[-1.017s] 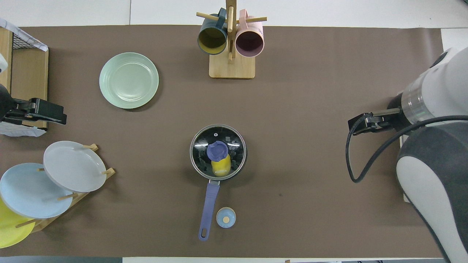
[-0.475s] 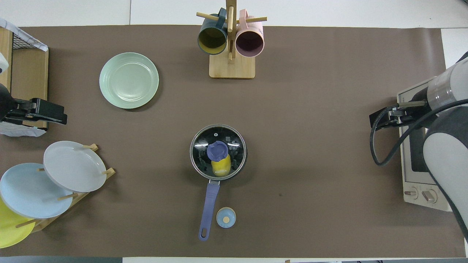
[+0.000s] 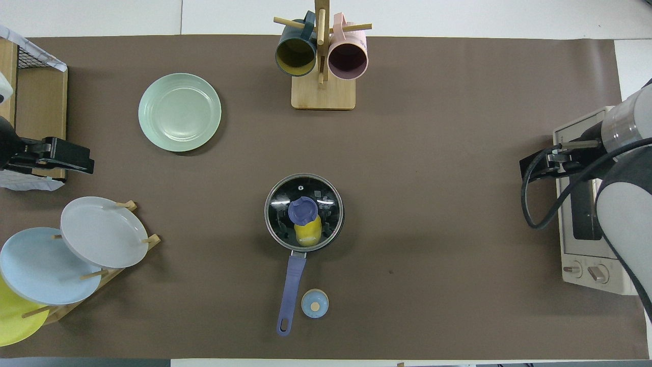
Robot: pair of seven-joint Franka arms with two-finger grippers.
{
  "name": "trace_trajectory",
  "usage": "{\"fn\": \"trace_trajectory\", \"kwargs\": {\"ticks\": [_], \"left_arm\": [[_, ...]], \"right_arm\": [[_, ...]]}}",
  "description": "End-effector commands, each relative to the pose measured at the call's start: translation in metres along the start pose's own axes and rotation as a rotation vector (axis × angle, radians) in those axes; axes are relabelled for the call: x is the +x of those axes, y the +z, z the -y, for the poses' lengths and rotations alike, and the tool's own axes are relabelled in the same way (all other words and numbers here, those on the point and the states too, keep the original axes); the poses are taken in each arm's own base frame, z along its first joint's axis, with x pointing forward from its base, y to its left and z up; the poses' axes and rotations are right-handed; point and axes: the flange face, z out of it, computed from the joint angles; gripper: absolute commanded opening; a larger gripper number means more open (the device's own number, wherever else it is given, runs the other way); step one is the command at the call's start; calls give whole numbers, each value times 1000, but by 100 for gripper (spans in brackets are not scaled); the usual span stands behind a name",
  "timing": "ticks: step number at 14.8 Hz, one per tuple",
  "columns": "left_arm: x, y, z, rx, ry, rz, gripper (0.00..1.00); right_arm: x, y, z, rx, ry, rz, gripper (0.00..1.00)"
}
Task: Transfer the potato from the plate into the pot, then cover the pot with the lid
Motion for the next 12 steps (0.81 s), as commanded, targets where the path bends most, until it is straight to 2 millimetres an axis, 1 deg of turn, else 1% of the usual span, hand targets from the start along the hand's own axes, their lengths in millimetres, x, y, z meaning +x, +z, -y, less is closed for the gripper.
{"fn": "trace_trajectory", "kwargs": {"ticks": [1, 4, 12], "left_arm": [[-1, 0, -1, -6, -10, -13, 100], [-1, 0, 0, -6, -12, -13, 100], [0, -1, 0, -5, -12, -21, 100]], "right_arm": [[-3, 0, -16, 6, 6, 12, 100], [-2, 1, -20, 7, 14, 16, 100], [-3, 1, -20, 7, 15, 22, 100]]}}
